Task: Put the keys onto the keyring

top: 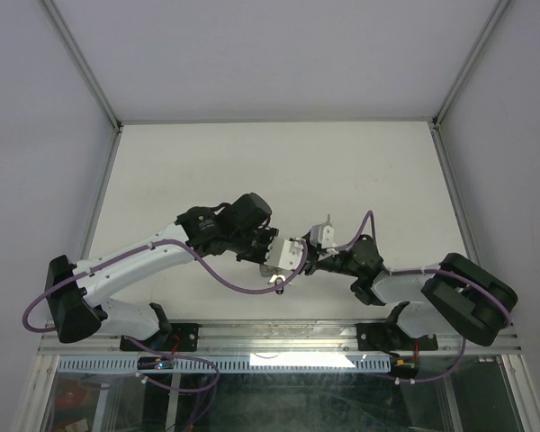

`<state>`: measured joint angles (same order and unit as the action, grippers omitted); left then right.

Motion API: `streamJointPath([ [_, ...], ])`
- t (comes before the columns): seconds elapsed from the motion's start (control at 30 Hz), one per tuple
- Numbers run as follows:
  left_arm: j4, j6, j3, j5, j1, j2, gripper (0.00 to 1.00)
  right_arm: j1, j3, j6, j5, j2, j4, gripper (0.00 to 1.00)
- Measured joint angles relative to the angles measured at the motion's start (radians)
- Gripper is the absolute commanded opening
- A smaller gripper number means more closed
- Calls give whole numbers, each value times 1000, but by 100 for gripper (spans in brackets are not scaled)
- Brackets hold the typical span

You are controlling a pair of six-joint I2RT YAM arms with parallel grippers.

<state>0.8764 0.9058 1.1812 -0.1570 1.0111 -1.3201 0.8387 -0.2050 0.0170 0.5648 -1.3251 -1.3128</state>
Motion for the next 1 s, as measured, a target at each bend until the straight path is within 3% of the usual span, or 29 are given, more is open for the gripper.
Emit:
streamJointPath([
  [0.43, 1, 0, 0, 0, 5, 0, 0, 9, -41, 5, -2, -40, 0, 26],
  [0.83, 9, 1, 0, 0, 5, 0, 0, 15, -42, 32, -5, -40, 42, 30],
  [1.0, 9, 1, 0, 0, 5, 0, 0, 16, -42, 39, -8, -40, 55, 25],
])
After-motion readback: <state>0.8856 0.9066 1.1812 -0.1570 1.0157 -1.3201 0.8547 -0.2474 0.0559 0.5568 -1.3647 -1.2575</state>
